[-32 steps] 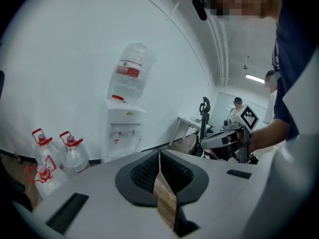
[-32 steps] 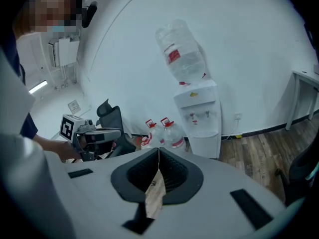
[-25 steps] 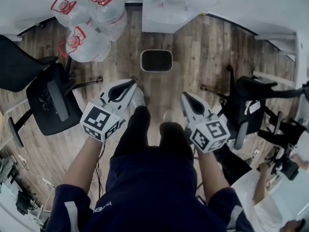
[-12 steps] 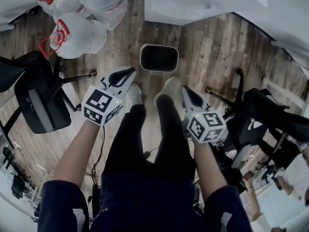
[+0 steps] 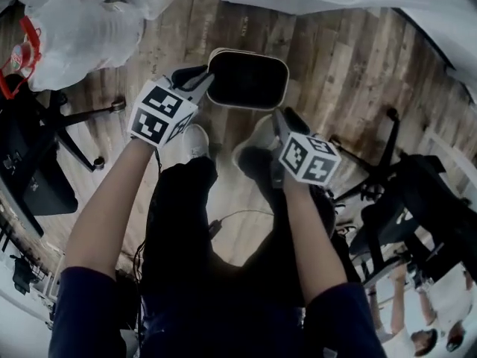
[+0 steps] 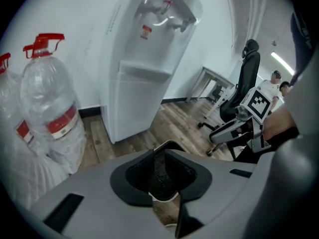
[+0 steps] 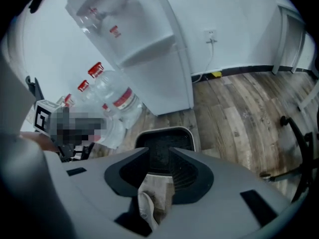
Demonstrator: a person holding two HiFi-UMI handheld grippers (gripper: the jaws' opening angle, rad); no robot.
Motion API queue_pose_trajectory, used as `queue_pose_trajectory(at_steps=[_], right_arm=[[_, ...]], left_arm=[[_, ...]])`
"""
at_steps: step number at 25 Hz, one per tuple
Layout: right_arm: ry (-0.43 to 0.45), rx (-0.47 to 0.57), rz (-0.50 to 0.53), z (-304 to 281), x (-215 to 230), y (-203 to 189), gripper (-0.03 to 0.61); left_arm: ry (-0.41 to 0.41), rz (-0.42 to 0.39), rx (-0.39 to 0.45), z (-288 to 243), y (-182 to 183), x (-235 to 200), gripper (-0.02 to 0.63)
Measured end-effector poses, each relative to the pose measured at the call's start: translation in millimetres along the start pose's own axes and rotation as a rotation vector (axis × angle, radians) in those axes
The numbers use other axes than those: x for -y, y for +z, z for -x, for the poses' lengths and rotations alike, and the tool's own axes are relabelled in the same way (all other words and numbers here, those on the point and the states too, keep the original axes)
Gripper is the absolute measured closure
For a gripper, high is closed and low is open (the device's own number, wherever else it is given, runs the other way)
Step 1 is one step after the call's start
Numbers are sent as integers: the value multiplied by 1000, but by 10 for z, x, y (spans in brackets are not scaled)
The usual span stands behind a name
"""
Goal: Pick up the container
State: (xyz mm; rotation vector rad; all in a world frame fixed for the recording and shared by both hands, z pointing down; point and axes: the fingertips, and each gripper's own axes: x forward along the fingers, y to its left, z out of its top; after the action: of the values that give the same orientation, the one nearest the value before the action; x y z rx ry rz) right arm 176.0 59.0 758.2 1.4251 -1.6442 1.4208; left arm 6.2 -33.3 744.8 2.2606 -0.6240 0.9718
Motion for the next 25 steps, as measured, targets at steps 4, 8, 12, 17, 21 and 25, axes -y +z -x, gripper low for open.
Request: queue_pose_trajectory(at_steps=[4,8,12,17,21,25], right_arm=[[-123,-22,-99,-559,421,-298,429],[-232,-42,-157,-977,780,-593,403],[-276,-58,-272,-1269,946,-761,399],[-301,-37,-356,-1476,1037,-847,410],[-320,-37,-362,-1547,1113,-872,453],[-330,-48,-363,-1581,1186,-880,512]], left_arm=[[-2,-65,-70,-567,-391,-260,493],[-18,-88,-122,-1045,-700,-462,437],[-30,-117,-152,-1398,-860,-578,414],[-50,-156,-205,-1683,-965,-643,413],[-73,-175,-256,-1797,-1050,-680,417],[-108,-148,-304,-1853,-1087,-657,463]])
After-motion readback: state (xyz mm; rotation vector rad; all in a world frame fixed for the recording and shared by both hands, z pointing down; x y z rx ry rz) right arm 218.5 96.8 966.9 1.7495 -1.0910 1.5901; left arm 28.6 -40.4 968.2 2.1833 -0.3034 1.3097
